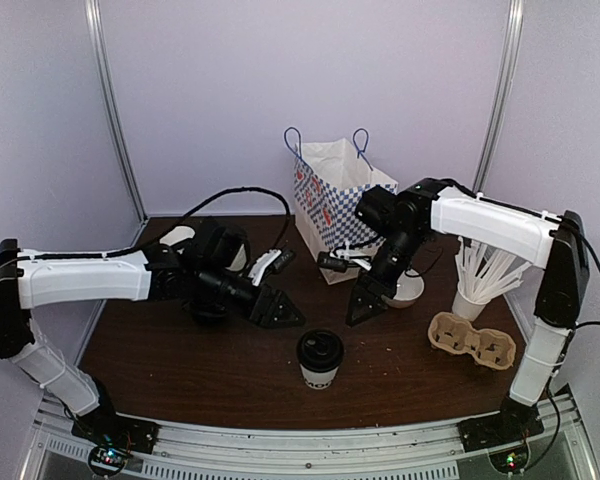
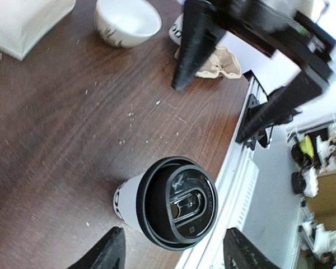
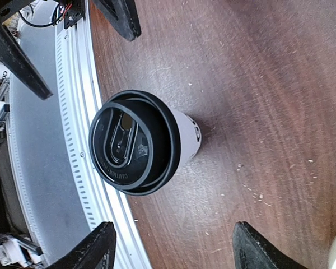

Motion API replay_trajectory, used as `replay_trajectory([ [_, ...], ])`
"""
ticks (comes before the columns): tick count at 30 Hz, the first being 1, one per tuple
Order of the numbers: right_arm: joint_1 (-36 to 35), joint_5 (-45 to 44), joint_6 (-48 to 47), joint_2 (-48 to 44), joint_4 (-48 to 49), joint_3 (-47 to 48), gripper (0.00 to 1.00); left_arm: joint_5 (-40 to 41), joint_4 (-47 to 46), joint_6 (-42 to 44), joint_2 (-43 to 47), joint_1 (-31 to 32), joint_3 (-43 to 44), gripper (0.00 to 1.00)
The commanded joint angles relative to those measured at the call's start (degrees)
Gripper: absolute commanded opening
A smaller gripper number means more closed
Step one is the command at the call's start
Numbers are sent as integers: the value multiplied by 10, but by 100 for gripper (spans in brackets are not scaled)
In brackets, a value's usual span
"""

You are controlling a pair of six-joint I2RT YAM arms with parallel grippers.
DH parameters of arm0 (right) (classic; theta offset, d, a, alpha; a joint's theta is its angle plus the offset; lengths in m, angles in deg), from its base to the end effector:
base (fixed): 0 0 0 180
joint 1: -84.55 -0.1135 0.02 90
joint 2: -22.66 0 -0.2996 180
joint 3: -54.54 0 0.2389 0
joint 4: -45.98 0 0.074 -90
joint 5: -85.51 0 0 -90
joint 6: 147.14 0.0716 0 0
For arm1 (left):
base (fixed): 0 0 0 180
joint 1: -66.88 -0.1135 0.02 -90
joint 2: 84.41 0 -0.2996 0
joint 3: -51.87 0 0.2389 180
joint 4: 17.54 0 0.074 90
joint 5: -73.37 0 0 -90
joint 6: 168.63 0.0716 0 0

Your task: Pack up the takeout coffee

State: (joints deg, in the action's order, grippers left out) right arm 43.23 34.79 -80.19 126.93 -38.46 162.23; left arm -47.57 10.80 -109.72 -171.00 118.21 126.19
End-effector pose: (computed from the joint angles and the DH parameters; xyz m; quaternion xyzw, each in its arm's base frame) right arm 0.2348 0.2668 0.2903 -0.5224 0.7806 0.3425 0.0196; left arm 0.1827 -0.2872 0.2737 0.2636 0.8424 -0.4476 0.1433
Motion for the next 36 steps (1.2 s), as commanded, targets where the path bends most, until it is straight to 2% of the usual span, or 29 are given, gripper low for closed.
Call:
replay_trajectory([
  [1, 8, -30, -28, -61, 9, 10, 76, 49, 17, 138, 44, 32, 11, 67],
  [4, 17, -33, -66, -106, 13, 13, 78, 63, 47, 210, 53, 43, 34, 71],
  [8, 31, -119, -121, -162, 16, 43, 82, 73, 73, 275, 42, 44, 67, 74],
  [13, 93, -99, -109, -185, 30, 78, 84, 102, 137, 352, -15, 68, 137, 77],
  [18, 104, -82, -100, -196, 35, 72, 84, 144, 192, 443, -63, 110, 191, 85],
  [21, 108, -81, -96, -200, 34, 71, 84, 155, 214, 461, -90, 115, 214, 89],
  [29, 122, -86, -96, -212, 41, 58, 84, 174, 270, 491, -148, 127, 249, 89],
  [36, 124, -82, -100, -217, 44, 45, 84, 174, 277, 494, -172, 130, 260, 89],
])
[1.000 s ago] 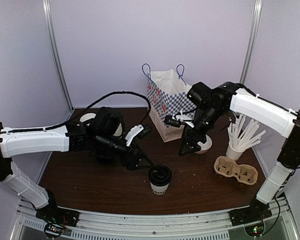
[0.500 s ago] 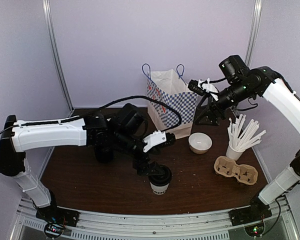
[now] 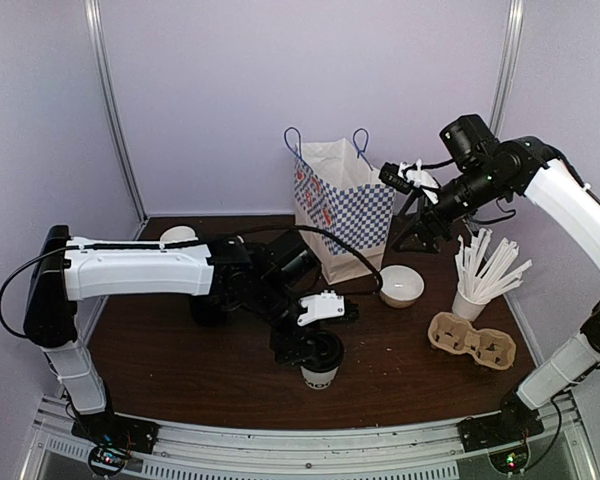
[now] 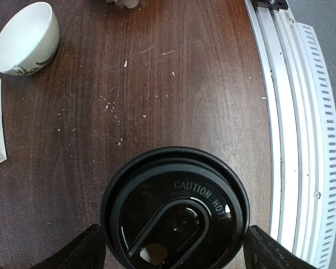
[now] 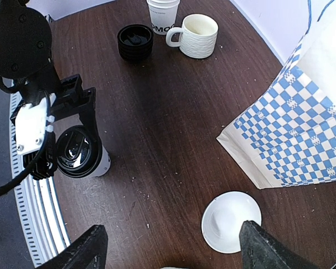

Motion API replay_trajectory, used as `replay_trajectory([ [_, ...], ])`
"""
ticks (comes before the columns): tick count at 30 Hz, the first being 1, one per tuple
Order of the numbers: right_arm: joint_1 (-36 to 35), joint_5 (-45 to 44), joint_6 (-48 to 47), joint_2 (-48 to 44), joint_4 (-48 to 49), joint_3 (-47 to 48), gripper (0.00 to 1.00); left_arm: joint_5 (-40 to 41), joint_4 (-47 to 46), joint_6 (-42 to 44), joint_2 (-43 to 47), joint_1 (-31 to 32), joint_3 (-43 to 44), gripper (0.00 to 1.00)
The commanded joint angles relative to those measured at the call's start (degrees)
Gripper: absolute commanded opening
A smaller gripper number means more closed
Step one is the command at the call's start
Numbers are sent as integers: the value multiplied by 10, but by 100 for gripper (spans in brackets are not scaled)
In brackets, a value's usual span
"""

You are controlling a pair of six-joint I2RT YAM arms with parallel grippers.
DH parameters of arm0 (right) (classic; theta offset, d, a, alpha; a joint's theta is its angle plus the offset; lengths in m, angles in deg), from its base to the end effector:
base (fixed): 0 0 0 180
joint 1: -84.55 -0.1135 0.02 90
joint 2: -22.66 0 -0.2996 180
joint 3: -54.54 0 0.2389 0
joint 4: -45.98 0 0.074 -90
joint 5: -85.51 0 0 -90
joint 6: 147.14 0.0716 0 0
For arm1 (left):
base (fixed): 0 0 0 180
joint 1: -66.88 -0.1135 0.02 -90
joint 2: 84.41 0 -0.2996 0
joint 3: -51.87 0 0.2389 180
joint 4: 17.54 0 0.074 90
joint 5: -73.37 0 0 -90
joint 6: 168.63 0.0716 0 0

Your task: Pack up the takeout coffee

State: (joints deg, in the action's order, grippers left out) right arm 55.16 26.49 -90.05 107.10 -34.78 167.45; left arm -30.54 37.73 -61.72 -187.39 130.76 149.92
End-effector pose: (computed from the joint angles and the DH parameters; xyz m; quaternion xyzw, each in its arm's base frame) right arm 0.2292 0.1714 0.4185 -0.5456 0.7358 0.2431 0.3191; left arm 0.1592 -0.3637 0.2604 0.6454 0.7104 -0.2090 0.1875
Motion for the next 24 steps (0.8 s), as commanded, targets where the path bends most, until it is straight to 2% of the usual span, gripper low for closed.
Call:
replay_trajectory([
  [1, 5, 3, -1, -18, 7, -7, 84, 1, 8, 15, -10, 4, 25, 88],
  [10, 5, 8, -3, -15, 10, -14, 84, 15, 23, 11, -32, 8, 46, 78],
  [24, 5, 0, -2, -21, 16, -25, 84, 16, 37, 13, -45, 19, 52, 78],
])
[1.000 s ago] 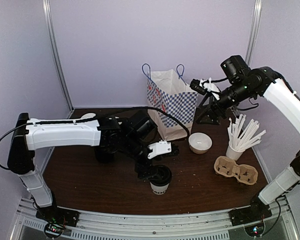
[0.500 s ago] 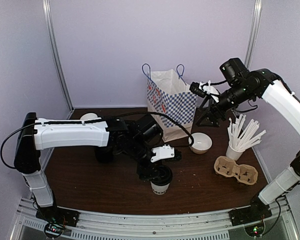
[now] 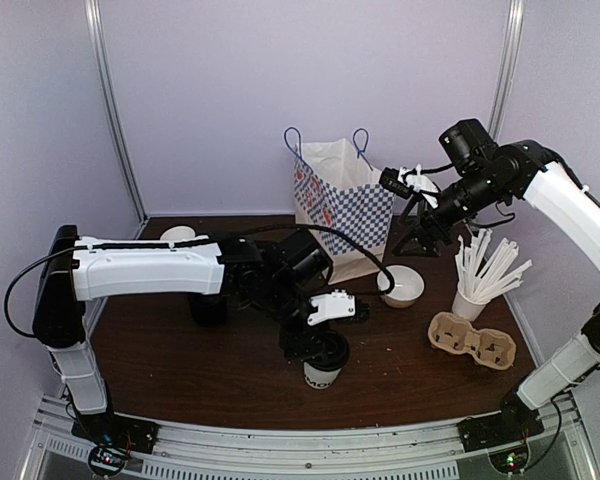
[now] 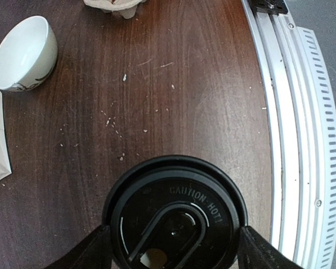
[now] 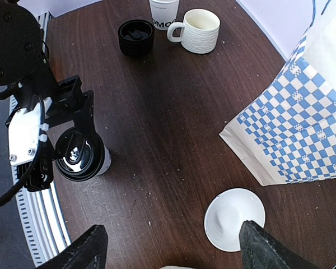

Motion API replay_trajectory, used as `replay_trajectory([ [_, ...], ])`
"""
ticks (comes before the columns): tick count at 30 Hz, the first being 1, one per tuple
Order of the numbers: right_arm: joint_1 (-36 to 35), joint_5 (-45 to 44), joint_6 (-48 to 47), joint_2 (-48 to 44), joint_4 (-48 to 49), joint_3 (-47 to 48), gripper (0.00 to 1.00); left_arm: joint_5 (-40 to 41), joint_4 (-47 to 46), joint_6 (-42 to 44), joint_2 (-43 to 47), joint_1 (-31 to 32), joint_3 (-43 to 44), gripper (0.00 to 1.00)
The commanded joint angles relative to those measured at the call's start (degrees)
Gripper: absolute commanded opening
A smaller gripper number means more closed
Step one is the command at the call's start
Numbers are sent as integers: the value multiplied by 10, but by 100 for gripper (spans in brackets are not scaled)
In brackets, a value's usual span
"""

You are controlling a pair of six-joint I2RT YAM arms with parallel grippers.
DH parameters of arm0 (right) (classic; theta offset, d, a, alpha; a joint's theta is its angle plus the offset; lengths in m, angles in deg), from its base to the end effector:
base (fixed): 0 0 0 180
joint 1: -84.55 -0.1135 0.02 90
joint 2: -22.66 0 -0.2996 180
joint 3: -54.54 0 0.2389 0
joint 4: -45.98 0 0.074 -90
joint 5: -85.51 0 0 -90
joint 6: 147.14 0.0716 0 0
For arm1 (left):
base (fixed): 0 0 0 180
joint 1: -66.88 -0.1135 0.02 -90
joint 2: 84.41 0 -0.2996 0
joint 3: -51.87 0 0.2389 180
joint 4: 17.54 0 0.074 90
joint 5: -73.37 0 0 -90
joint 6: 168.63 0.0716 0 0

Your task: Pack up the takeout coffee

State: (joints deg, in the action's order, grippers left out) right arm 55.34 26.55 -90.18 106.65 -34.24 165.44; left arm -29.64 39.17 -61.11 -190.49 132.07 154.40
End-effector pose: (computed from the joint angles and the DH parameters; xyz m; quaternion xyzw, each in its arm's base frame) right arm 0.2286 0.1701 0.4110 -0.5448 0.7394 0.2437 0.3116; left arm 0.1586 -0.3814 0.2618 0.6563 0.7016 -0.2032 0.1890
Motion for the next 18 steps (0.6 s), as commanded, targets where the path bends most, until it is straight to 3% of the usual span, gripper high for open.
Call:
replay_trajectory([
  [1, 3, 1, 0, -16, 11, -5, 84, 8, 25, 7, -14, 6, 8, 78],
  [5, 3, 2, 0, -17, 11, -6, 84, 9, 28, 15, -6, 9, 2, 81],
  [16, 3, 4, 0, -20, 14, -12, 84, 48, 27, 14, -9, 10, 4, 77],
  [18, 3, 4, 0, -19, 15, -13, 84, 49, 27, 18, -7, 11, 2, 80],
])
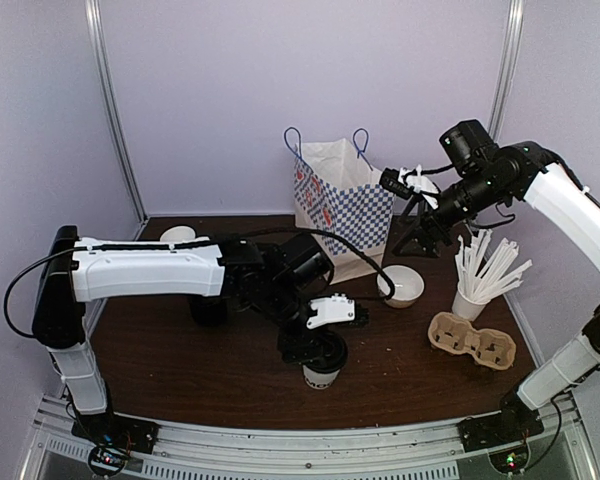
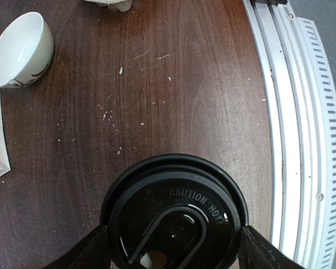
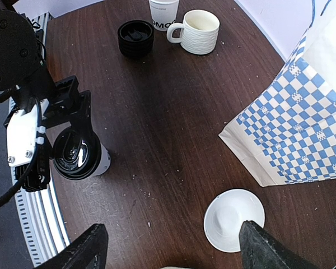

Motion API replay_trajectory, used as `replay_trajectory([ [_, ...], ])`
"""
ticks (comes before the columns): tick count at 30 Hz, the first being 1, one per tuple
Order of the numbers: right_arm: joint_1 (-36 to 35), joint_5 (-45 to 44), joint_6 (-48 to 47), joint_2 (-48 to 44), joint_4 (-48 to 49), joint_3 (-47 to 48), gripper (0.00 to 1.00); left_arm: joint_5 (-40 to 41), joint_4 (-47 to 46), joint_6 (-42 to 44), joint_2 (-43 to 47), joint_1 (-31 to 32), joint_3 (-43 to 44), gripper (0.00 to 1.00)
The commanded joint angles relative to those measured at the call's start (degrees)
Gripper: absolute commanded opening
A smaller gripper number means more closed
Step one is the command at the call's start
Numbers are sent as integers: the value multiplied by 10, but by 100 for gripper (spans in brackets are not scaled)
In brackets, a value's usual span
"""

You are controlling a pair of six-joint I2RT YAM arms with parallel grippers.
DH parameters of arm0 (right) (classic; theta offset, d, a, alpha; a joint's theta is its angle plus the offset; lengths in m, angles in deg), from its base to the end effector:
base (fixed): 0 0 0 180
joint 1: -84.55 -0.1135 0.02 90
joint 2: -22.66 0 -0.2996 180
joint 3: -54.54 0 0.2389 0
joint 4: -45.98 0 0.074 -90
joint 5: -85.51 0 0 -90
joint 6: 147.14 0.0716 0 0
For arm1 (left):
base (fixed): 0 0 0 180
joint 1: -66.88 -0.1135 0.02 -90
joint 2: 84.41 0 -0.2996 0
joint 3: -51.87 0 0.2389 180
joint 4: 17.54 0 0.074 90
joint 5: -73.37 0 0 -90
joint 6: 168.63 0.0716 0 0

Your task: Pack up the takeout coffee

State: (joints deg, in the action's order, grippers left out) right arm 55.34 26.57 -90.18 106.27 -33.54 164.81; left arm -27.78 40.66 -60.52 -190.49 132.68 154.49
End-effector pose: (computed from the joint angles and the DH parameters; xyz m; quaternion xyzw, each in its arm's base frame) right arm 0.2280 0.1698 0.4105 -0.5451 0.7378 0.2434 0.3151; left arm 0.1554 -0.3796 0.2600 0.6628 0.7017 -0.1846 0.1848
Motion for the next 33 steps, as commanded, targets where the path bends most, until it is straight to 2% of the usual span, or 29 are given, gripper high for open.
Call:
replay_trajectory([
  [1, 3, 4, 0, -15, 7, -7, 84, 28, 13, 15, -7, 7, -1, 81],
  [6, 3, 5, 0, -13, 6, -5, 84, 22, 10, 18, -6, 10, -4, 82],
  [12, 3, 6, 0, -12, 5, -4, 84, 47, 7, 19, -5, 10, 0, 75],
  [18, 3, 5, 0, -10, 5, -1, 84, 102, 7, 18, 24, 3, -7, 73],
  [22, 3, 5, 1, -7, 5, 2, 84, 137, 9, 1, 44, -34, -8, 72],
  [33, 3, 3, 1, -9, 7, -8, 84, 136, 34, -92, 17, -187, 63, 72],
])
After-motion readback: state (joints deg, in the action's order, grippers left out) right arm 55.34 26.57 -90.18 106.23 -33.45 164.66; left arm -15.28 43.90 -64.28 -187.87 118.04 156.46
